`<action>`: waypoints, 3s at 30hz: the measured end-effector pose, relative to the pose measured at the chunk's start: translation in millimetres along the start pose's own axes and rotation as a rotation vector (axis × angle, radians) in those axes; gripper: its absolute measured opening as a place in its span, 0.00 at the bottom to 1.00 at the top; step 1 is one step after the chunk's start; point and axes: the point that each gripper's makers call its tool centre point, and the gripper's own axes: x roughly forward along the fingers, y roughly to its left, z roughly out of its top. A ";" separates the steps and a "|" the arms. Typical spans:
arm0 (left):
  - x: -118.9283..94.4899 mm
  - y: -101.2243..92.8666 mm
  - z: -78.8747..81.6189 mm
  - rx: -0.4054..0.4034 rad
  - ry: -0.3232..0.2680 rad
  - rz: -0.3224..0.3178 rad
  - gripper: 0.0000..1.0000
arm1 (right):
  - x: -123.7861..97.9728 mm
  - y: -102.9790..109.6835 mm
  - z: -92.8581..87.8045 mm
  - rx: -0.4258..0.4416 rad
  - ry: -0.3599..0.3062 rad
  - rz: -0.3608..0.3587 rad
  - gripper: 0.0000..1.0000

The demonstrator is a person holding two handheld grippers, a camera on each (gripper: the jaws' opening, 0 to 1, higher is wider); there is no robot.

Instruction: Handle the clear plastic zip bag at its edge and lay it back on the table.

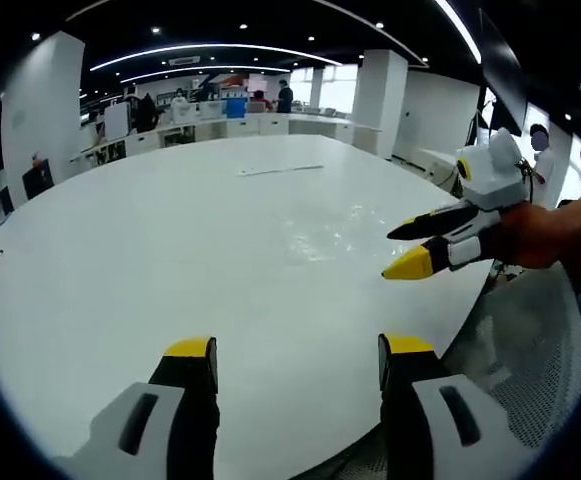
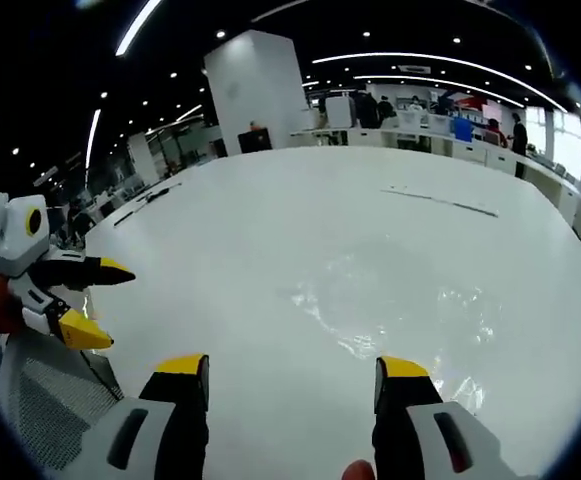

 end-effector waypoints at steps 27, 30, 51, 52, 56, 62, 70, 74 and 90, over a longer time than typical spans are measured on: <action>1.7 -6.7 -3.7 -0.002 0.031 -0.020 0.64 | 97.5 -23.5 38.3 -0.130 0.073 -0.051 0.65; 2.5 -5.2 -5.1 -0.005 0.034 -0.021 0.64 | 103.0 -25.5 35.3 -0.119 0.077 -0.056 0.65; 5.0 -8.1 -11.8 -0.011 0.064 -0.036 0.63 | 115.2 -33.3 31.8 -0.150 0.060 -0.083 0.59; 5.1 -8.4 -11.5 -0.011 0.065 -0.037 0.63 | 115.2 -33.5 31.9 -0.151 0.059 -0.081 0.58; 4.4 -10.6 -10.8 -0.011 0.070 -0.041 0.62 | 114.6 -35.8 33.5 -0.142 0.049 -0.082 0.54; 5.1 -11.2 -12.4 -0.010 0.076 -0.046 0.62 | 109.1 -43.7 37.2 -0.093 0.043 -0.080 0.31; 5.9 -9.8 -14.7 -0.015 0.080 -0.049 0.62 | 112.5 -45.9 36.8 -0.088 0.057 -0.071 0.12; 6.0 -11.4 -15.3 -0.021 0.086 -0.055 0.62 | 104.8 -50.5 35.0 -0.057 0.073 -0.103 0.01; 8.4 -13.7 -20.2 -0.006 0.113 -0.073 0.60 | 81.9 -36.7 43.0 -0.113 0.024 -0.041 0.00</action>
